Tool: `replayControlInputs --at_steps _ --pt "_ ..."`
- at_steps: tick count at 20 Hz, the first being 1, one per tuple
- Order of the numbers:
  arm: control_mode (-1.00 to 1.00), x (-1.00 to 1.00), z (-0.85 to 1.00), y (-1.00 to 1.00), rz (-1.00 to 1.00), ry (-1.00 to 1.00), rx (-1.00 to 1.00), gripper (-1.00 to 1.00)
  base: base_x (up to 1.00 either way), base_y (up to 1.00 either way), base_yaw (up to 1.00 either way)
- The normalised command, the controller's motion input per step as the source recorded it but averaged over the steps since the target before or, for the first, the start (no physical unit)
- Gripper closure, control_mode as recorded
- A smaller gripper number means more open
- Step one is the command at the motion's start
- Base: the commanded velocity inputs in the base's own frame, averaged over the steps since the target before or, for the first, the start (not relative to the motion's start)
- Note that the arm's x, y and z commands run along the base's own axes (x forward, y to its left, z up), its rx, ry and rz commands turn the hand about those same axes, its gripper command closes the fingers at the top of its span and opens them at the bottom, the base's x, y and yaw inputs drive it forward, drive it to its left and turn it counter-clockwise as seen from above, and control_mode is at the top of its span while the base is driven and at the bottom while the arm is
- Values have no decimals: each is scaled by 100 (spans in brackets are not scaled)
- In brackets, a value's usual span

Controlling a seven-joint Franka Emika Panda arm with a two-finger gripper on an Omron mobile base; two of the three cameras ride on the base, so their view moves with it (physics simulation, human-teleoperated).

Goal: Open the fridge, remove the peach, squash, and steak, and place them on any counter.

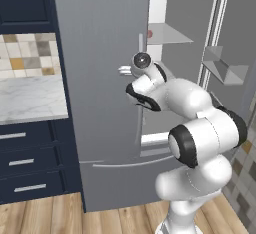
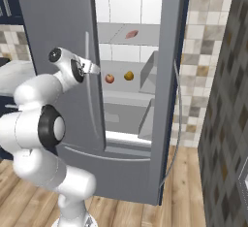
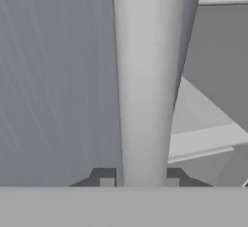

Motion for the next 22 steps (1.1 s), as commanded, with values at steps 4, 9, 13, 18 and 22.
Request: replayControlInputs --at_steps 4,9,13,18,22 --pt "-100 -93 -22 94 0 -5 -10 100 0 0 0" --pt "-100 -100 -22 100 0 -19 -24 100 0 0 0" --pt "-100 -100 -13 100 0 -27 -27 100 0 0 0" --pt "-100 -100 -17 100 0 -36 -30 100 0 0 0" --pt "-100 -89 8 100 -5 -18 -18 100 0 0 0"
